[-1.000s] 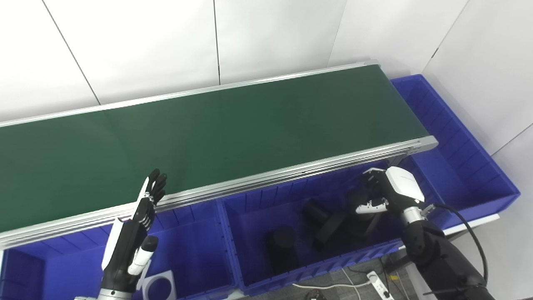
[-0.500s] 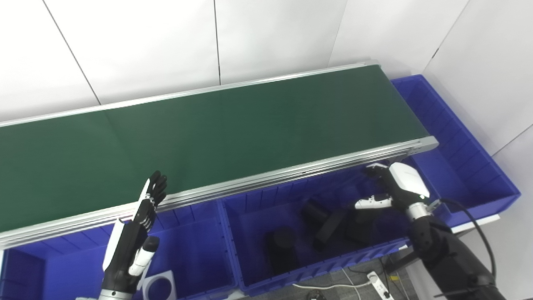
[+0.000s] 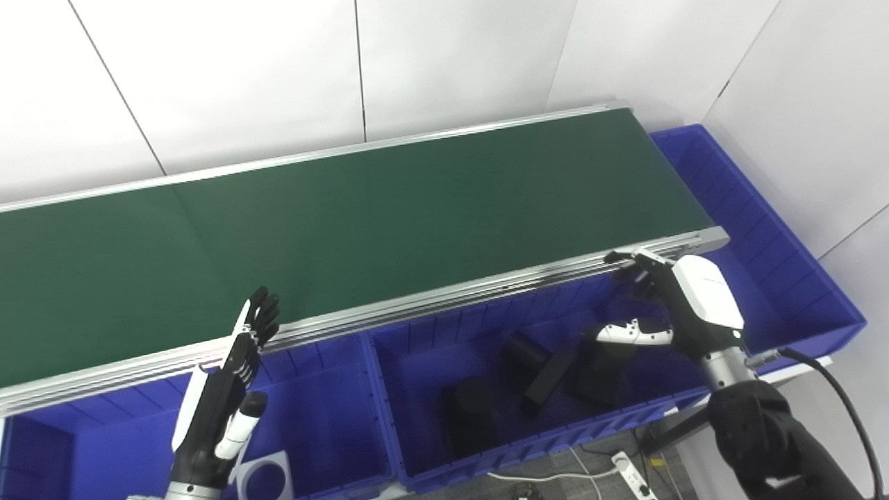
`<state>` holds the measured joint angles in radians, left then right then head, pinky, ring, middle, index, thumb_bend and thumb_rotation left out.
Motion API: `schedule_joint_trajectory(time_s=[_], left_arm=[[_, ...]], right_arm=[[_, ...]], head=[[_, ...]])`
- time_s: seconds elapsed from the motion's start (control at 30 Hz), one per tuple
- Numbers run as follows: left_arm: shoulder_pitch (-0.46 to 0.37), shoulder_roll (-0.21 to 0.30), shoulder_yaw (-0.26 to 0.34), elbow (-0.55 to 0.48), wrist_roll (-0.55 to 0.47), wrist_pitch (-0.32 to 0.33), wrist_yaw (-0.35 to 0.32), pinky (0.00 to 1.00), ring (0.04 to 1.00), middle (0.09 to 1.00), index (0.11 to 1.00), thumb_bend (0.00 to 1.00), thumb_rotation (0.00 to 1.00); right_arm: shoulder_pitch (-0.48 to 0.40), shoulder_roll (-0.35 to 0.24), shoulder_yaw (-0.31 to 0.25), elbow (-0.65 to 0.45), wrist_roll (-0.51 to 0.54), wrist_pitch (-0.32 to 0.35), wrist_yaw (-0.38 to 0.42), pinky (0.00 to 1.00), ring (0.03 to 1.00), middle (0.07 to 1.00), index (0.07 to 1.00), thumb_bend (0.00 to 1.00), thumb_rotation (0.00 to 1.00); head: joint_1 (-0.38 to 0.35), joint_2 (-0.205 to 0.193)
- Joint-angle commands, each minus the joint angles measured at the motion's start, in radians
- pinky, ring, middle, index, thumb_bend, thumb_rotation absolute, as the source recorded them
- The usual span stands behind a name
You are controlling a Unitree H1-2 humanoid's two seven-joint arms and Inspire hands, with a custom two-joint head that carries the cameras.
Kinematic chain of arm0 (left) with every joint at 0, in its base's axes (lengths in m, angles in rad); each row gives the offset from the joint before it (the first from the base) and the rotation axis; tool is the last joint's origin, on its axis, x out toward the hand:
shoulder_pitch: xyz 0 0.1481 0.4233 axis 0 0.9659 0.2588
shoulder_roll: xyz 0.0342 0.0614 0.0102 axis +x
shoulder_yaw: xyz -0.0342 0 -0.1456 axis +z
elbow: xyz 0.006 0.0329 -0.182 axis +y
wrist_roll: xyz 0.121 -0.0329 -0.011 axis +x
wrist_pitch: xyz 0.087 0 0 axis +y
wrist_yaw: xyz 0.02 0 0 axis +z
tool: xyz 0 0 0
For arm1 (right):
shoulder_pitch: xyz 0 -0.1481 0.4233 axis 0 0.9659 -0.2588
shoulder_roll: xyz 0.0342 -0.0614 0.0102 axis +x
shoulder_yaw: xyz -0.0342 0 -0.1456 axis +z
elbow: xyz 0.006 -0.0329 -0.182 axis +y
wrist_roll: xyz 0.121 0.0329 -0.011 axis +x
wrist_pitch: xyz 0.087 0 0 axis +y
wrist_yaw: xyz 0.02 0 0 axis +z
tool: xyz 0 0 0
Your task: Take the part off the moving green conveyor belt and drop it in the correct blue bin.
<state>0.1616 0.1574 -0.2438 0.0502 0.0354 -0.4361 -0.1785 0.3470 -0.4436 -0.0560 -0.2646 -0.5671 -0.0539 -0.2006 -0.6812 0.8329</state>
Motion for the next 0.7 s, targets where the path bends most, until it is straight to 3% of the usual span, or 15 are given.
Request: schedule_joint_trajectory(time_s=[0.0,0.2,0.3,0.5,0.67], left_arm=[[-0.021,0.004,0.002,-0.026,0.015,-0.034,0.009,0.93,0.965,0.977,1.000,0.66,0.98],[-0.028,0.005,-0.008,-0.018,0.020,-0.034,0.011,0.94,0.969,0.979,1.000,0.69,0.99],[-0.027,0.007,-0.014,-0.011,0.013,-0.034,0.001,0.94,0.976,0.977,1.000,0.71,0.99],[-0.022,0.000,-0.035,0.010,0.029,-0.034,0.017,0.95,0.991,0.988,1.000,0.75,0.97],[-0.012,-0.001,-0.067,0.013,0.049,-0.034,0.048,0.94,0.988,0.989,1.000,0.73,0.96]], right_arm=[[-0.002,0.031,0.006,-0.096,0.016,-0.064,-0.010,0.37,0.465,0.610,0.703,0.96,0.71],[-0.028,0.132,0.077,-0.173,0.140,-0.160,0.029,0.54,0.650,0.747,0.746,0.91,0.77],[-0.062,0.189,0.130,-0.154,0.224,-0.225,0.049,0.67,0.768,0.817,0.791,0.89,0.82],[-0.103,0.274,0.201,-0.089,0.305,-0.259,0.100,0.94,0.967,0.952,0.928,0.94,0.94],[-0.131,0.336,0.250,0.006,0.283,-0.295,0.113,1.00,1.000,0.993,0.956,1.00,1.00]], head=[[0.025,0.003],[0.088,0.005],[0.138,0.000],[0.246,-0.011],[0.365,-0.029]])
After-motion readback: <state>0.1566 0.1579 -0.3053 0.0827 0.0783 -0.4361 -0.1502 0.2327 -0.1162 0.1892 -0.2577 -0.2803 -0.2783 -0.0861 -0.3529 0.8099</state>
